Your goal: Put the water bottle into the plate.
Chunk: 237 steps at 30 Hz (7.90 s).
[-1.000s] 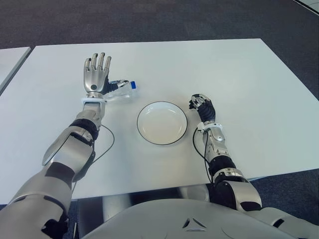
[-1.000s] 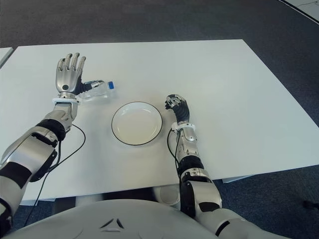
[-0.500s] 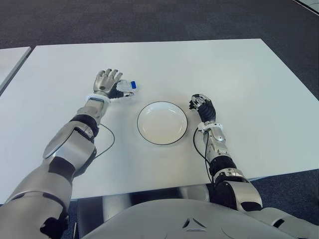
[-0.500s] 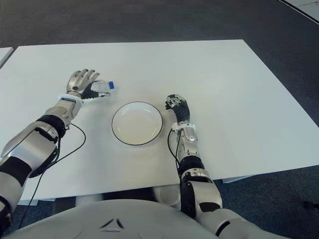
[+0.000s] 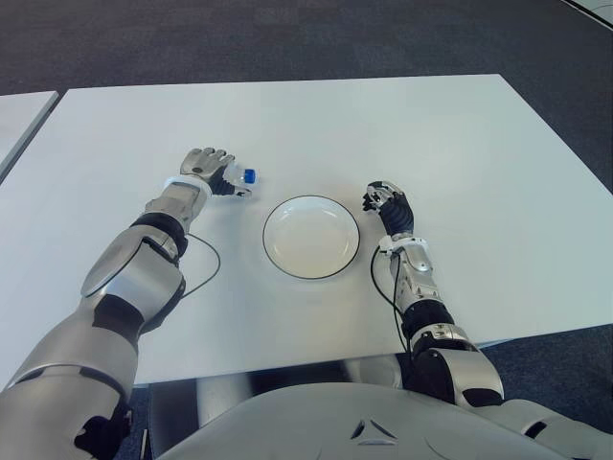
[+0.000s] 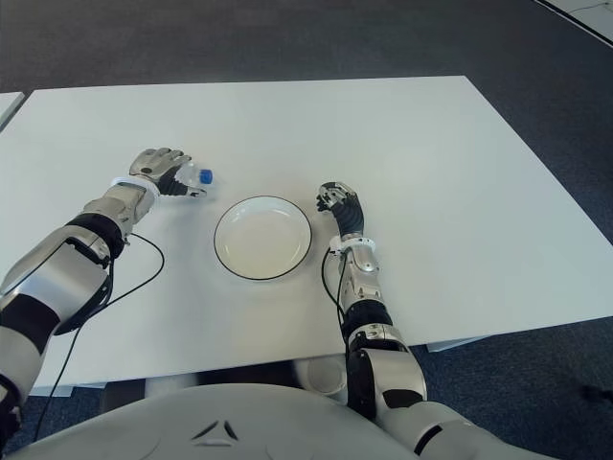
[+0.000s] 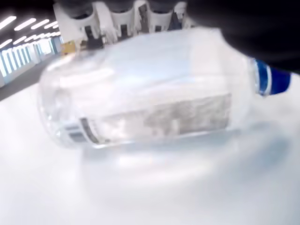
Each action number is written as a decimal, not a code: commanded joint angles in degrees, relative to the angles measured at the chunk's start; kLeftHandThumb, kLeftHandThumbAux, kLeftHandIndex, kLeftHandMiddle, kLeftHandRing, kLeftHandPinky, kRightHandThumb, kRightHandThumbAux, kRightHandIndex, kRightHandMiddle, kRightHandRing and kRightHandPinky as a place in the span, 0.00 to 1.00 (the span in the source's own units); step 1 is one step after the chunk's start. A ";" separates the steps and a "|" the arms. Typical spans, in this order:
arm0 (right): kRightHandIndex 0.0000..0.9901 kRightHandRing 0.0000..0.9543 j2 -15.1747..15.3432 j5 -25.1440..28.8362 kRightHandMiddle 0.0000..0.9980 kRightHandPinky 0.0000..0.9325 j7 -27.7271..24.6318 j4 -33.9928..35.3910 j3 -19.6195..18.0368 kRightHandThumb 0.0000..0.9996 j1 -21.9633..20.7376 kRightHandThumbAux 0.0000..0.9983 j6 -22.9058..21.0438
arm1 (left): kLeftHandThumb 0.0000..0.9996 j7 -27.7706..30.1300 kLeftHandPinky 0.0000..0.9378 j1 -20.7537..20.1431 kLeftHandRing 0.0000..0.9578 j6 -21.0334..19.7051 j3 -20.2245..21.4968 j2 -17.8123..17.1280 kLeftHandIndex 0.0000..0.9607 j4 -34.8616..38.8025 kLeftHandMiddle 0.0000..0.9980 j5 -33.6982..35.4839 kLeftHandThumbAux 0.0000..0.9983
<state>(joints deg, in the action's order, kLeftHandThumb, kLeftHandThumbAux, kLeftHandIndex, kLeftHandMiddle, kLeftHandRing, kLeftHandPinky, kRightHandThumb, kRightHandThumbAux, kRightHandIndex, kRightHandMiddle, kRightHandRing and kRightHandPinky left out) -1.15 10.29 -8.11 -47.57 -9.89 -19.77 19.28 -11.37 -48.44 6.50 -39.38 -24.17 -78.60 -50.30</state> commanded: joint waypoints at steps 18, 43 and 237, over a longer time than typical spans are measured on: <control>0.44 0.63 -0.88 0.48 0.62 0.62 1.43 1.82 -0.53 0.71 7.63 0.73 -5.79 | 0.56 18.28 0.06 5.61 0.00 -4.37 12.00 -0.50 0.00 -0.72 0.00 13.29 0.35; 0.44 0.63 -0.22 0.89 0.62 0.62 0.75 2.14 -0.73 0.71 7.22 0.73 -6.84 | 0.64 12.25 0.30 9.83 0.22 -3.52 21.21 -1.14 0.36 -0.13 0.20 20.12 0.47; 0.44 0.61 -0.64 0.48 0.61 0.61 2.54 -0.98 -2.16 0.71 5.50 0.73 -4.73 | 0.74 12.10 0.93 18.33 0.89 -1.86 19.85 -6.79 0.46 2.98 0.84 21.47 0.70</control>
<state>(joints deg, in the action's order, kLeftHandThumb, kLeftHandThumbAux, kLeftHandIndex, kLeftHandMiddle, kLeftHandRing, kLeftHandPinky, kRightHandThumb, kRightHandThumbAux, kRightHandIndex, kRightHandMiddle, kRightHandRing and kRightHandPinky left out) -1.46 10.93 -6.60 -44.99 -11.80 -17.84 17.96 -1.34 -34.54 4.79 -19.37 -35.15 -73.28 -29.80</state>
